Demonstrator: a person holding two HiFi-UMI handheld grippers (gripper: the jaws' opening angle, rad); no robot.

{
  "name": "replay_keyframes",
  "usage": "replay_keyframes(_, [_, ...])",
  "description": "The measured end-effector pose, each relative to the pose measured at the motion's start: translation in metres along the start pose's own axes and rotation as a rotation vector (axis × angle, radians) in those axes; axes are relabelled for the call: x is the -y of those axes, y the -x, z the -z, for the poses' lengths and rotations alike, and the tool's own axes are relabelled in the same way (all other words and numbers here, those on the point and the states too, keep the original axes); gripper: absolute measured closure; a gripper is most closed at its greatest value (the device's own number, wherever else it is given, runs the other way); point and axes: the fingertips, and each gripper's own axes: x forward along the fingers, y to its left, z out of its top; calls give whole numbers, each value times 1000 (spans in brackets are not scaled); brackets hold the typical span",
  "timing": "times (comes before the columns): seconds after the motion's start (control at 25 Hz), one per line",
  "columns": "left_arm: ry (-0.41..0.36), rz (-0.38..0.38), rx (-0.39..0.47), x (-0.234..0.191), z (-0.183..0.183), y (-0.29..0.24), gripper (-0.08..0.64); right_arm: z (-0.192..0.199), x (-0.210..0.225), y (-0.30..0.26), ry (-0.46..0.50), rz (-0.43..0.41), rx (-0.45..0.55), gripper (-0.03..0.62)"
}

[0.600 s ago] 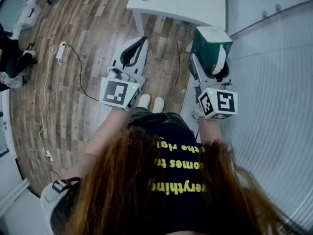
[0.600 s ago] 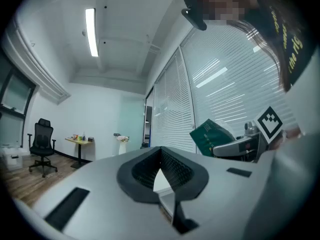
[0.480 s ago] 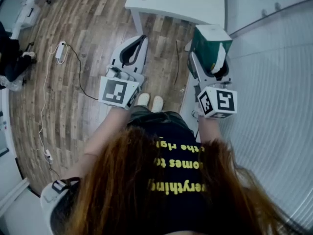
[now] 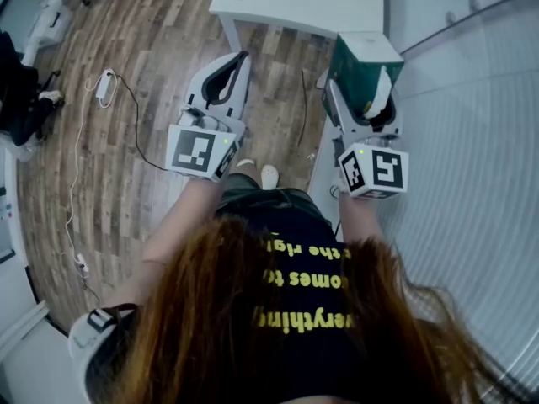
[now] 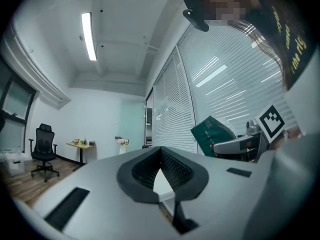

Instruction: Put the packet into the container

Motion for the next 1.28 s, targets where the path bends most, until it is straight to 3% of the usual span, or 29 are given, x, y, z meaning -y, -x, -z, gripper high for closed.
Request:
replay_keyframes(0.56, [-9,-25,-2,-18,-1,-40,558,-2,21,-36,0,-16,1,198])
replay_keyframes(0.76, [3,2,2,-35,5,-66,558,0,30,-58,0,7,-10,198])
replay_keyframes(1.0, [15,27,12,-69,8,-95,558,0,33,-100,2,31,-17,198])
replay_keyframes(1.28, [28,45,33,-145,-4,-136,558,-24,16,-176,34,57,-13,198])
